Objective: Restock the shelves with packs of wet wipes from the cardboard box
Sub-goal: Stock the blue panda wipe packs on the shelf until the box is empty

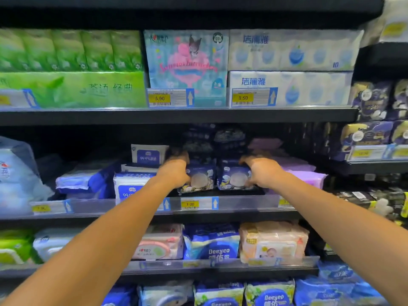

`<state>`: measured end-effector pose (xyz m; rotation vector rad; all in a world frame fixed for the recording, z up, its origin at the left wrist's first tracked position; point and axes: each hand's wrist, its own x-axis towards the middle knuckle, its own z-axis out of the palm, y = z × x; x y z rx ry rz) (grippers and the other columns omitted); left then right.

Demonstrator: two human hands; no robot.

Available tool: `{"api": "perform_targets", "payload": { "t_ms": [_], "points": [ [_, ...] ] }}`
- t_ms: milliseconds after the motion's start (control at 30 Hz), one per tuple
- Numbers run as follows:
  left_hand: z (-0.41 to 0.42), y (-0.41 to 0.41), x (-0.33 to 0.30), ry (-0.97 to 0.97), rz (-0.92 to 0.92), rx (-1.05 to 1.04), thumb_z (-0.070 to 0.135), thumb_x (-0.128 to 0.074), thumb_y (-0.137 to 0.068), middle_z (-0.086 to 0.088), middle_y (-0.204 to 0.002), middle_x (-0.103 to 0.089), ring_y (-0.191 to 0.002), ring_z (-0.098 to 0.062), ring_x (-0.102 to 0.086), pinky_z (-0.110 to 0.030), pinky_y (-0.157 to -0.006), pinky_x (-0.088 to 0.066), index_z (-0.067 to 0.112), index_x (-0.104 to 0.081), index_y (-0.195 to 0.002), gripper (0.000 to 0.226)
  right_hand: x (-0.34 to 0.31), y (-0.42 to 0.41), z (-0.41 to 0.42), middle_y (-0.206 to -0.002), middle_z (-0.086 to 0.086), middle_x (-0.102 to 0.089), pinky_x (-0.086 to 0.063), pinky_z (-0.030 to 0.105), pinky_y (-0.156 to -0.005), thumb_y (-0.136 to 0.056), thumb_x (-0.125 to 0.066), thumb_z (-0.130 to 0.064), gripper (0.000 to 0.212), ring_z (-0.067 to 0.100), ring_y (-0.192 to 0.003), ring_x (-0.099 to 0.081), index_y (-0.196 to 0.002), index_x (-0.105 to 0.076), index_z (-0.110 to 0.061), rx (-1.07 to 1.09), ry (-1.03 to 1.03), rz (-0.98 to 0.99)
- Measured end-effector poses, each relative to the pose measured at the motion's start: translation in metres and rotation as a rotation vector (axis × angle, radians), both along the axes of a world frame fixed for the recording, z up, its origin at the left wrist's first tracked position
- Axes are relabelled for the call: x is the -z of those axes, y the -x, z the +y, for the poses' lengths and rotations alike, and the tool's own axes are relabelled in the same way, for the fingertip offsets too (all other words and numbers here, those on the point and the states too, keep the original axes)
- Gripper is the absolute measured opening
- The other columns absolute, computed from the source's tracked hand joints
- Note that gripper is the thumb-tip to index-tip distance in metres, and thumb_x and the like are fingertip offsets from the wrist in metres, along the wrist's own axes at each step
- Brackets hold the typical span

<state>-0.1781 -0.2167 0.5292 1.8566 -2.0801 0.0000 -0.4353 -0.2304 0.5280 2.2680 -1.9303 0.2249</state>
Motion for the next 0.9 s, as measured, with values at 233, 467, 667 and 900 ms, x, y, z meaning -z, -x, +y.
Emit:
{"api": "perform_targets", "payload": {
  "t_ms": [233, 467, 667, 900],
  "points": [
    [0.010, -0.008, 0.015, 0.204, -0.106, 0.093, 0.024, -0.065, -0.091, -0.005, -0.146, -0.044, -0.134, -0.028, -0.039, -0.041, -0.103, -0.044, 0.024, -0.043, -0.141, 0.055, 0.004, -0.003, 0.026, -0.147, 0.003, -0.049, -0.042, 0.038, -0.105, -0.089, -0.070, -0.031, 0.065, 0.027, -0.134, -0.044, -0.147, -0.042, -0.027, -0.075, 0.159, 0.030],
    [0.030, 0.006, 0.036, 0.064, -0.074, 0.401, 0.034, -0.041, -0.104, 0.008, -0.102, -0.060, -0.098, -0.019, -0.053, -0.046, -0.086, -0.050, 0.022, -0.063, -0.105, 0.026, 0.017, 0.000, 0.053, -0.131, -0.011, -0.064, -0.047, 0.033, -0.098, -0.100, -0.044, -0.017, 0.036, 0.016, -0.122, -0.056, -0.125, -0.065, -0.031, -0.258, 0.026, -0.046],
    [0.011, 0.014, 0.032, -0.055, -0.118, 0.329, 0.049, -0.033, -0.103, -0.005, -0.115, -0.060, -0.105, -0.026, -0.054, -0.049, -0.094, -0.047, 0.022, -0.061, -0.116, 0.042, 0.018, -0.008, 0.029, -0.133, 0.001, -0.062, -0.047, 0.040, -0.102, -0.095, -0.043, -0.009, 0.041, 0.027, -0.122, -0.057, -0.130, -0.060, -0.025, -0.180, -0.104, -0.080],
    [0.011, 0.026, 0.036, -0.222, -0.073, 0.309, 0.053, -0.027, -0.105, -0.008, -0.107, -0.062, -0.106, -0.029, -0.055, -0.042, -0.096, -0.045, 0.016, -0.064, -0.109, 0.053, 0.016, -0.023, 0.006, -0.141, 0.008, -0.053, -0.040, 0.032, -0.097, -0.097, -0.043, -0.007, 0.044, 0.030, -0.124, -0.049, -0.138, -0.051, -0.018, -0.147, -0.146, -0.090]
  ]
}}
